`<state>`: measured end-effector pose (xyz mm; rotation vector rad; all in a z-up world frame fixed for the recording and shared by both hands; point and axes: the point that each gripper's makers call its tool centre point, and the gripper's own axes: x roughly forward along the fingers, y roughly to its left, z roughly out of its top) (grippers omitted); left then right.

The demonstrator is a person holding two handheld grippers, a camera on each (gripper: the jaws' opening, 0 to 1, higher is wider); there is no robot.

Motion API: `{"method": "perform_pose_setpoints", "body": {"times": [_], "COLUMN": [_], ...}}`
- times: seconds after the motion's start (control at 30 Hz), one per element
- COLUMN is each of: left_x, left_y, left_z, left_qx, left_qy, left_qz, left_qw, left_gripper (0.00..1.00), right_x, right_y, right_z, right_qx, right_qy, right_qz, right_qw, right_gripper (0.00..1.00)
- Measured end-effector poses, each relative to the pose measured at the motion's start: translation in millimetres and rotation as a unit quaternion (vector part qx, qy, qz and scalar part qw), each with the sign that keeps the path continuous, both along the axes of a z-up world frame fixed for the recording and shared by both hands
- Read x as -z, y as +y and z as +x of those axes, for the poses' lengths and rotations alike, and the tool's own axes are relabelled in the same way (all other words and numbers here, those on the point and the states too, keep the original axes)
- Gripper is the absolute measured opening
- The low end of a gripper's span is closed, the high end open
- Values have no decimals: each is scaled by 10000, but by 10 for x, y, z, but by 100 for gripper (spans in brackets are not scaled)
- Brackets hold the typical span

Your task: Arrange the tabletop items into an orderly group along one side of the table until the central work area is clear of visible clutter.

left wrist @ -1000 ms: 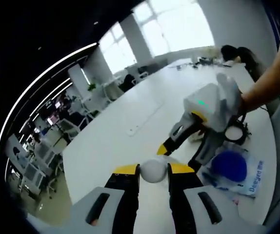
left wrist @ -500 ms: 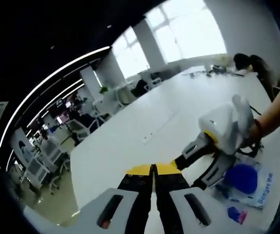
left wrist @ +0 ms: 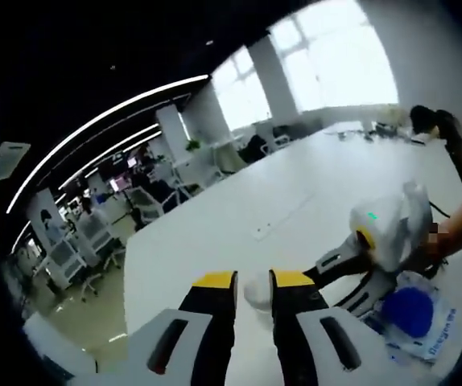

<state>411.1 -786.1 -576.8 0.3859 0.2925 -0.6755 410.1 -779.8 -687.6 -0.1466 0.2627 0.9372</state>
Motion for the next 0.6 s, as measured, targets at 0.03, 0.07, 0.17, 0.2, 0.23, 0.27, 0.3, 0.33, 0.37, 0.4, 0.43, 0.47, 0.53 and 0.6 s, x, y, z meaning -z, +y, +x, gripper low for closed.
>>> {"method": "perform_pose_setpoints", "body": {"times": [0.03,0.07,0.17,0.2,0.23,0.27,0.3,0.33,0.37,0.4,0.43,0.47,0.53,0.6], "left_x": [-4,3,28,65,91,179,211,215,200,195,192,207,216,226], "left_y": [11,16,32,37,26,61,72,57,55,34,39,45,51,51], "left_z": [14,23,43,51,59,65,44,42,50,52,52,63,91,109], "left_qx": [-45,-94,-134,-178,-190,-311,-347,-321,-348,-320,-326,-352,-394,-427], "left_qy": [38,85,185,279,324,491,529,452,419,421,444,500,529,562], "left_qz": [-143,-244,-411,-427,-462,-341,-282,-316,-431,-585,-632,-695,-775,-807], "left_qw": [9999,9996,9989,9985,9982,9977,9976,9980,9976,9969,9965,9957,9948,9942], "left_gripper": [17,17,19,21,23,25,26,26,25,24,23,22,23,23], "right_x": [-1,-1,17,16,18,1,-11,-21,-27,-37,-40,-41,-25,-5], "right_y": [2,3,3,-1,-2,-2,2,0,-2,-4,-7,-16,-18,-6], "right_z": [7,12,46,63,82,95,103,112,118,133,140,160,174,170], "right_qx": [1,17,53,88,113,119,112,114,112,123,137,178,185,161], "right_qy": [-7,0,28,59,101,78,66,51,42,29,37,94,120,86], "right_qz": [26,42,92,152,220,270,285,298,301,334,354,440,472,425], "right_qw": [10000,10000,9999,9998,9996,9995,9995,9995,9995,9994,9993,9988,9986,9989], "right_gripper": [34,34,34,34,34,34,34,34,34,34,34,34,34,34]}}
